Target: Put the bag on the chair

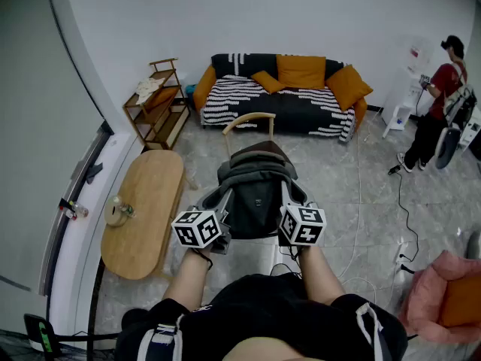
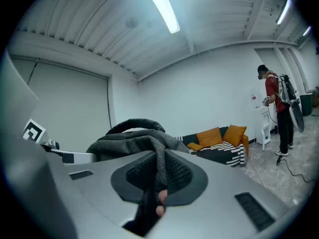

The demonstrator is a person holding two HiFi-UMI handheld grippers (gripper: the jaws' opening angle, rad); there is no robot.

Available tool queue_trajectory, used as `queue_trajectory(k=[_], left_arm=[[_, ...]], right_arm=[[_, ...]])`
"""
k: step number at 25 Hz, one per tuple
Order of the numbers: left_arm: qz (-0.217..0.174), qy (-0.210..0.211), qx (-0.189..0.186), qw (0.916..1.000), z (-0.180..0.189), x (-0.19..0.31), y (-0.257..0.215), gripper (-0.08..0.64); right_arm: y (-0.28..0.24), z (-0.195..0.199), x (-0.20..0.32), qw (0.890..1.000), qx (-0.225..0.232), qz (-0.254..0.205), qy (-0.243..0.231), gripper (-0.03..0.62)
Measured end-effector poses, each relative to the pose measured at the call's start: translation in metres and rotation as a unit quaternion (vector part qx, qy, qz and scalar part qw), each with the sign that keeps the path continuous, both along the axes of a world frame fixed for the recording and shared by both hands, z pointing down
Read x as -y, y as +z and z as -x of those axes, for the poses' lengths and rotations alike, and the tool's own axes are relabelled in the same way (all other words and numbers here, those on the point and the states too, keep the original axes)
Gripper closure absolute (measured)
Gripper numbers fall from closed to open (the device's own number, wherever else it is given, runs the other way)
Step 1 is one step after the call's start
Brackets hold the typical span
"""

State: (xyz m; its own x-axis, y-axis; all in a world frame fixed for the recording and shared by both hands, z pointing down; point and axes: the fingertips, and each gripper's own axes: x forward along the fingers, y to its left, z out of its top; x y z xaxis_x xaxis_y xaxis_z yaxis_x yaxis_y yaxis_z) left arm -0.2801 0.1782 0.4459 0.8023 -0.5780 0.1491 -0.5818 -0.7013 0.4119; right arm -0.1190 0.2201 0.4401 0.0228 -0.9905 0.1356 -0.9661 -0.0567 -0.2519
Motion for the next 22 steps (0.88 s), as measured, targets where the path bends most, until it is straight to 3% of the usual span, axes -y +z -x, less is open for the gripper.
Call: queue_trajectory(k=[10,22], left_arm=[[0.019,-0.015,0.011,0.9997,-0.038,0.022,0.001,0.471],[0.013,-0.044,0.018,0.9988,-0.124,0.066,0.003,0.471]], right_arm=[[0.002,-0.040,0.030,0.999,0.032,0.004,-0.023,0.537],[0.004,-0.126,0.079,0.998,0.039,-0.010,-0.057,0.535]])
